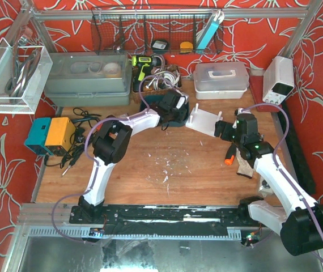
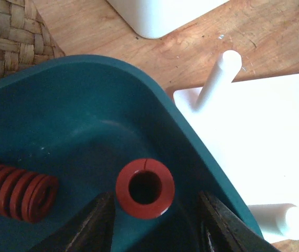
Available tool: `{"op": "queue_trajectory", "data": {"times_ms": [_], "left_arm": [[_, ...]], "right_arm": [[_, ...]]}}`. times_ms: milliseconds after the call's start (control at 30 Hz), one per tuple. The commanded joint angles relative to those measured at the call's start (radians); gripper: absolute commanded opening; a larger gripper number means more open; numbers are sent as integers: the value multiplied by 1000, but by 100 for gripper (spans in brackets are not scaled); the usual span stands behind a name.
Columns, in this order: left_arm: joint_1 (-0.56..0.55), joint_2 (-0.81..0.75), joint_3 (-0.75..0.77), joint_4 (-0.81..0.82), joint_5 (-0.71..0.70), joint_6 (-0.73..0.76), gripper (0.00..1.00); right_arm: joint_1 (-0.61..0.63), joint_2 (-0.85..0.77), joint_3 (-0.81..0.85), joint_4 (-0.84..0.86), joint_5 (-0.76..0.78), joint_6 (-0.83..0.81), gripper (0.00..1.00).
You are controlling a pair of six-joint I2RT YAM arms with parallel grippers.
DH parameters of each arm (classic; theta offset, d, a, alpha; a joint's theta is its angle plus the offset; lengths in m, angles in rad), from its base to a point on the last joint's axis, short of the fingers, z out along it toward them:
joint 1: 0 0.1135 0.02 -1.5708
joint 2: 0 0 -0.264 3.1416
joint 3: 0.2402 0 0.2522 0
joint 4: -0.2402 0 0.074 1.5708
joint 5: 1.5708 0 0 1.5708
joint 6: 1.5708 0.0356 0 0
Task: Install the large spring
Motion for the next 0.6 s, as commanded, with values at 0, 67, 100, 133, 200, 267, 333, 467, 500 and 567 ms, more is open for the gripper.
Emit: {"op": "queue_trajectory", "data": {"times_ms": [0, 67, 100, 133, 200, 267, 333, 467, 500, 567], "left_arm": [[11, 45, 50, -21, 21, 14, 46], [16, 56, 58, -28, 16, 14, 45], [18, 59, 57, -29, 13, 12, 45], [22, 61, 57, -31, 8, 9, 44], [29, 65, 57, -33, 3, 7, 43], [32, 65, 58, -35, -2, 6, 40], [33, 65, 58, -39, -8, 6, 37], [35, 65, 57, -35, 1, 4, 30], [35, 68, 60, -36, 7, 2, 29], [35, 74, 69, -42, 15, -1, 26]], "right_arm": [[3, -9, -9, -1, 40, -8, 98], [2, -10, -10, -2, 44, -10, 98], [2, -10, -10, -1, 45, -11, 98], [4, -11, -10, -2, 47, -12, 98], [3, -11, -9, -2, 51, -13, 98], [4, -10, -9, -5, 54, -14, 98], [4, -12, -9, -5, 57, -14, 98], [3, -14, -11, -4, 61, -14, 98], [4, -14, -12, -4, 62, -14, 98], [4, -14, -11, -3, 65, -15, 98]]}}
